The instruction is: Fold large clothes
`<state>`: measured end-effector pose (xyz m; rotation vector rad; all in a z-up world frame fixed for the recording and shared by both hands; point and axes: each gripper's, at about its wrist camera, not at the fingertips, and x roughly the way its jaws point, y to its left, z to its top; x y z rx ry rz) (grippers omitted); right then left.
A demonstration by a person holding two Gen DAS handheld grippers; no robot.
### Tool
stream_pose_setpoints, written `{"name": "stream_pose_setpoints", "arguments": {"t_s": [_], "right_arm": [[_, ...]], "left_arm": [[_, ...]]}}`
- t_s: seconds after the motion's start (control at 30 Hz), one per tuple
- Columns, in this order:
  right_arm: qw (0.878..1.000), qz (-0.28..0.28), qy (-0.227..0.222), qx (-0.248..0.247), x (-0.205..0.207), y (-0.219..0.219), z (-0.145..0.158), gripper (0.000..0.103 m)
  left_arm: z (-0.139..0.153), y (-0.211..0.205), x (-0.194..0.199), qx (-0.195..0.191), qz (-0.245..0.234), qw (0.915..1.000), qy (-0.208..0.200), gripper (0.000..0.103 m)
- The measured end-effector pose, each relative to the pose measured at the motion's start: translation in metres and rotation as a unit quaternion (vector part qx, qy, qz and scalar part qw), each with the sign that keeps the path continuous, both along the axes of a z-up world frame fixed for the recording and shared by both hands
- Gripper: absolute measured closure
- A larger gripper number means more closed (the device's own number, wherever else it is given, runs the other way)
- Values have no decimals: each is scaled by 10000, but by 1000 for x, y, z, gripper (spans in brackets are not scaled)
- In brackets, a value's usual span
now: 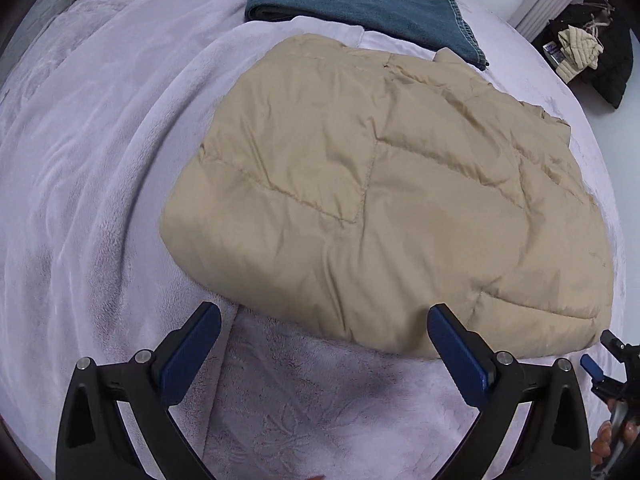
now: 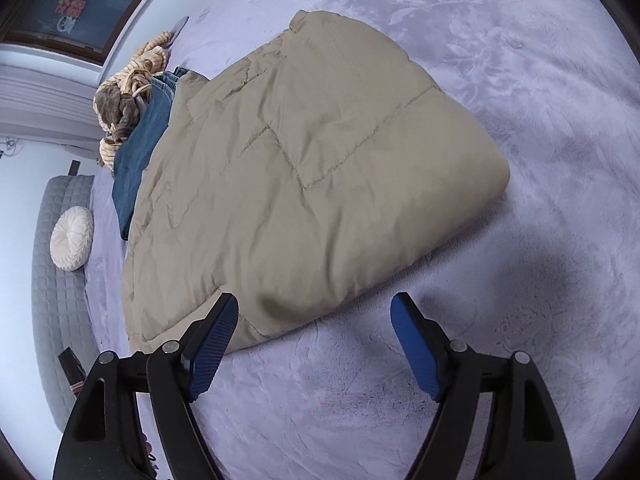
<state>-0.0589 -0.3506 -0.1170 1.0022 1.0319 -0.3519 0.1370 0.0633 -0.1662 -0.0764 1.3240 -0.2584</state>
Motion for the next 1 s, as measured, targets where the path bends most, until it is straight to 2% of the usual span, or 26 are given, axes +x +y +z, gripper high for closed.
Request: {"name": "stream_pose_setpoints", "arguments": {"t_s": [0.1, 0.2, 0.27, 0.33, 0.37, 0.43, 0.53, 0.8, 1.0], "right_arm": [[9998, -101, -53, 150, -4, 0, -11, 20], [9992, -230, -142, 306, -10, -3, -18, 17], [9985, -309, -221, 402, -13, -5, -20, 17], [9975, -404, -295, 507, -16, -8, -24, 10], [9969, -446, -324, 558, -17, -9, -26, 2], [9953, -554, -432, 663, -18, -13, -29, 0], [9940, -605, -487, 774, -15, -16, -34, 0], [9878, -661, -779, 1179, 9, -17, -47, 0], [9805, -774, -1042, 1472, 39, -22, -56, 0]], "left_arm": [[-13, 9, -2, -313, 136, 9991, 262, 0], [-24, 20, -6, -1014, 348, 9926, 563, 0], [-30, 28, -9, -1482, 517, 9852, 687, 0], [-35, 33, -10, -1763, 638, 9795, 736, 0], [-38, 34, -10, -1865, 672, 9773, 745, 0], [-42, 35, -6, -2085, 707, 9725, 758, 0], [-46, 32, 1, -2276, 767, 9681, 713, 0], [-54, 18, 35, -2437, 1040, 9627, 549, 0], [-57, 7, 63, -2644, 1590, 9502, 437, 0]]}}
